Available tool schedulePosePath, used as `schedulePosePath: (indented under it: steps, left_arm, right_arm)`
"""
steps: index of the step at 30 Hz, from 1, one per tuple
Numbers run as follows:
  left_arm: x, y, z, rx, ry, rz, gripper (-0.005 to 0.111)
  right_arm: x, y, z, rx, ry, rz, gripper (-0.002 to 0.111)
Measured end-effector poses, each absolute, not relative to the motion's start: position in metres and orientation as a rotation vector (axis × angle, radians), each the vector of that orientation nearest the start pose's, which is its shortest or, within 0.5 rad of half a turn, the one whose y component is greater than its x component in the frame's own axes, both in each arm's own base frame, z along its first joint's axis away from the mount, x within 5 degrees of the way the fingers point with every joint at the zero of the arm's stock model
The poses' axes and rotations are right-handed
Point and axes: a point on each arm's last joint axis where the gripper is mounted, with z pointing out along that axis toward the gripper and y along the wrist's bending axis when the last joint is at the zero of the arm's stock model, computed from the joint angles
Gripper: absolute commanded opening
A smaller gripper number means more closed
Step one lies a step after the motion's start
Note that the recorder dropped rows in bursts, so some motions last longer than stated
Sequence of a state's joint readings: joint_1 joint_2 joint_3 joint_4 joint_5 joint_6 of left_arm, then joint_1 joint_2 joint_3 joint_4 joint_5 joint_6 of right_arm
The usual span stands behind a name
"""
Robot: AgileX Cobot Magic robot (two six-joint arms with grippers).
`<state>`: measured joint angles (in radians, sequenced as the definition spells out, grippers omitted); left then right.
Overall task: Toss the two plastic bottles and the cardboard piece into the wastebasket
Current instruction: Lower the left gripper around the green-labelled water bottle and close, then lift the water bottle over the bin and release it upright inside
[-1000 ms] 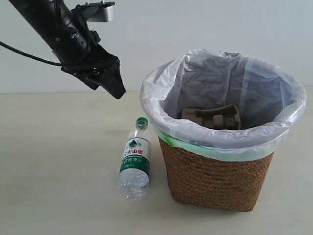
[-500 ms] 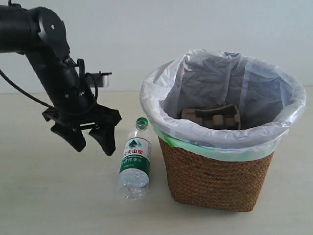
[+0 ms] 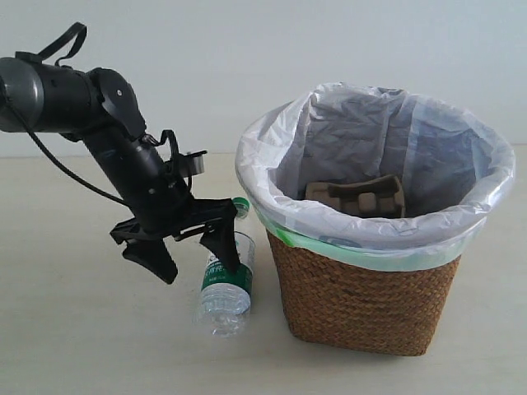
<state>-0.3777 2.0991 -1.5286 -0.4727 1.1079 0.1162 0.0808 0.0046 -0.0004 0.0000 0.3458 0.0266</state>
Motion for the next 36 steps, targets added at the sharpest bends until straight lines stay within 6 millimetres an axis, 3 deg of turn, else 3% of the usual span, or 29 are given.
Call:
schedulePosePath:
  steps: [9, 20, 27, 30, 33, 35, 36]
  left_arm:
    - [0.376, -0.19, 0.145, 0.356, 3.103, -0.675, 0.093]
    - [0.378, -0.196, 0.146, 0.378, 3.05, -0.736, 0.093]
    - [0.375, -0.213, 0.146, 0.427, 2.989, -0.725, 0.093]
    - [0.378, -0.213, 0.144, 0.413, 2.964, -0.71, 0.086]
    - [0.378, -0.213, 0.13, 0.414, 3.004, -0.7, 0.081]
    - [0.376, -0.212, 0.121, 0.43, 3.044, -0.694, 0.071]
    - [0.376, -0.212, 0.12, 0.435, 3.05, -0.691, 0.054]
  right_arm:
    - [0.054, 0.004, 0.182, -0.05, 1.834, 0.075, 0.0]
    - [0.054, 0.004, 0.182, -0.05, 1.834, 0.075, 0.0]
    - [0.054, 0.004, 0.182, -0.05, 1.834, 0.075, 0.0]
    - [0.054, 0.004, 0.182, -0.05, 1.834, 0.075, 0.0]
    - [0.054, 0.004, 0.182, -0.05, 1.834, 0.075, 0.0]
    - [0.054, 0.004, 0.182, -0.05, 1.834, 0.075, 0.0]
    - [0.054, 0.004, 0.182, -0.05, 1.834, 0.075, 0.0]
